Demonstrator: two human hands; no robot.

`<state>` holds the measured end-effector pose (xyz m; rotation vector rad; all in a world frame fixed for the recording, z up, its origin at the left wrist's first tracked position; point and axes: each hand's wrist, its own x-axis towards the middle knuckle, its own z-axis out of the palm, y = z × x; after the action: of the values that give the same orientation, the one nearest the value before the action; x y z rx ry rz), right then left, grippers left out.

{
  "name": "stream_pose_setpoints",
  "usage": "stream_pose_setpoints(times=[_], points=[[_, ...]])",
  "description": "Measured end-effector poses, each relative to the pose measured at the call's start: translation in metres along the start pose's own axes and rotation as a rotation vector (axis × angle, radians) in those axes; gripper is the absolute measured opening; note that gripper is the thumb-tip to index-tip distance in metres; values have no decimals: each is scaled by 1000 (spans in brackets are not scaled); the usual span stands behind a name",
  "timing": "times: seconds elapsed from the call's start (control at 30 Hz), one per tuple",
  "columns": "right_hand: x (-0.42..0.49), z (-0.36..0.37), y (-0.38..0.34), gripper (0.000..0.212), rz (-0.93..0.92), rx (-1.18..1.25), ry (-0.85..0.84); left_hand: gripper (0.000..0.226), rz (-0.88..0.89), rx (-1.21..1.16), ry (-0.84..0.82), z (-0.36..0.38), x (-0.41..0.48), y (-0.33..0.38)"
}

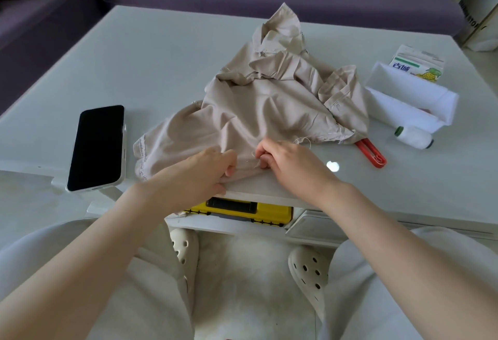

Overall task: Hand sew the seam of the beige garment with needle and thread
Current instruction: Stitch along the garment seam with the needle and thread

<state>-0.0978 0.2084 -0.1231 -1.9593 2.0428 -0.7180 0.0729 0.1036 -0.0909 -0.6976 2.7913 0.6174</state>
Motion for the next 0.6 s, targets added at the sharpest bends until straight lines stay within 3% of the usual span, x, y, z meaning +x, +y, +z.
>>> stream_pose_setpoints(times=[0.13, 0.37, 0.6], points=[[0, -2, 2, 14, 39, 13, -21, 20, 39, -4, 35, 0, -1, 1], [-2, -2, 3, 20, 28, -21, -15, 28, 162, -71, 232, -2, 2, -6], [-3, -1, 1, 11, -66, -60, 5, 23, 59, 144, 156, 3, -1, 3]])
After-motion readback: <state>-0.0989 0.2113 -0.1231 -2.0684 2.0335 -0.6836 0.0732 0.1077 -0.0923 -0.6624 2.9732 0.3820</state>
